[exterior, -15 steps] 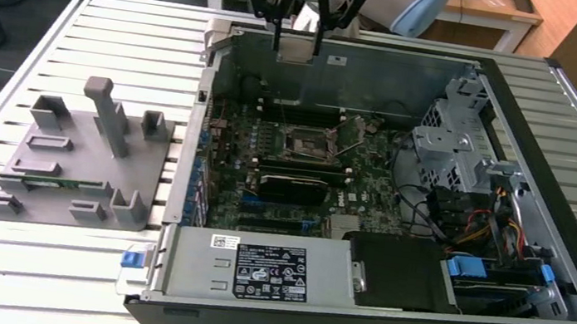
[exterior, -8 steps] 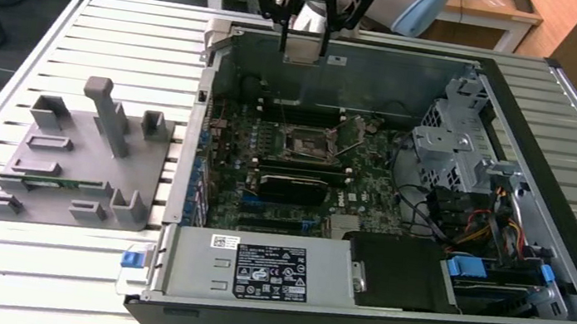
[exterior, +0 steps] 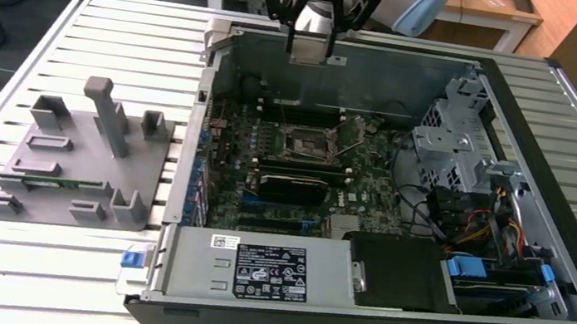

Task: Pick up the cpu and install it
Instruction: 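Pick up the cpu and move it towards the insertion slot, then place the cpu into insertion slot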

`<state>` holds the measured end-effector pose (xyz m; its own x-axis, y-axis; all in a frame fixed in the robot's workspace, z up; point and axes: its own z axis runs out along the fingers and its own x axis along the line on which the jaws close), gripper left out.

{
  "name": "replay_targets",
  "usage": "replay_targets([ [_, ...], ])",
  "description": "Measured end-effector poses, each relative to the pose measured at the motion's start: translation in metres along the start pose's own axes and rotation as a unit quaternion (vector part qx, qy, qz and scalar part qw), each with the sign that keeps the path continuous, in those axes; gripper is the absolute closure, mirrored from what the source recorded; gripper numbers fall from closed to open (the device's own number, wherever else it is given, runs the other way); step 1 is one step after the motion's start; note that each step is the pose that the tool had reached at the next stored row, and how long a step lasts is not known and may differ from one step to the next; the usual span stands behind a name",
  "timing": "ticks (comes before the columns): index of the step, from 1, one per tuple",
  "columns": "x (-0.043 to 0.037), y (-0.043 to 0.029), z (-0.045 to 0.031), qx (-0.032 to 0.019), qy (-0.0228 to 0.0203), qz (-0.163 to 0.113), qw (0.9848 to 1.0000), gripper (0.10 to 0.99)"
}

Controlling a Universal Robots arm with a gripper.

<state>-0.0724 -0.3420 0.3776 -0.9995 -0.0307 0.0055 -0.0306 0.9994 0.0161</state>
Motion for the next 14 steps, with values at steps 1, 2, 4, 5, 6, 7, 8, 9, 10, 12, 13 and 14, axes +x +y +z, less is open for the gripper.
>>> replay_targets([
  [1, -0.001, 0.0, 0.0, 0.0, 0.0, 0.0, 1.0, 0.553],
  [2, -0.0016, -0.0001, 0.0, 0.0, 0.0, 0.0, 1.0, 0.553],
  [4, -0.0022, -0.0001, 0.0, 0.0, 0.0, 0.0, 1.0, 0.553],
  [5, -0.003, -0.0001, 0.0, 0.0, 0.0001, 0.0, 1.0, 0.553],
  [6, -0.0035, -0.0001, 0.0, 0.0, 0.0, 0.0, 1.0, 0.553],
  [7, -0.0037, -0.0001, 0.0, 0.0, 0.0, 0.0, 1.0, 0.553],
  [8, -0.0037, -0.0001, 0.0, 0.0, 0.0, 0.0, 1.0, 0.553],
  [9, -0.0038, -0.0001, 0.0, 0.0, 0.0, 0.0, 1.0, 0.553],
  [10, -0.0039, -0.0001, 0.0, 0.0, 0.0, 0.001, 1.0, 0.553],
  [12, -0.0041, 0.0001, 0.0, 0.0001, 0.0001, 0.003, 1.0, 0.553],
  [13, -0.0043, 0.0009, 0.0001, 0.0, 0.0, 0.004, 1.0, 0.553],
  [14, -0.0046, 0.0015, 0.0001, 0.0001, -0.0001, 0.007, 1.0, 0.553],
])
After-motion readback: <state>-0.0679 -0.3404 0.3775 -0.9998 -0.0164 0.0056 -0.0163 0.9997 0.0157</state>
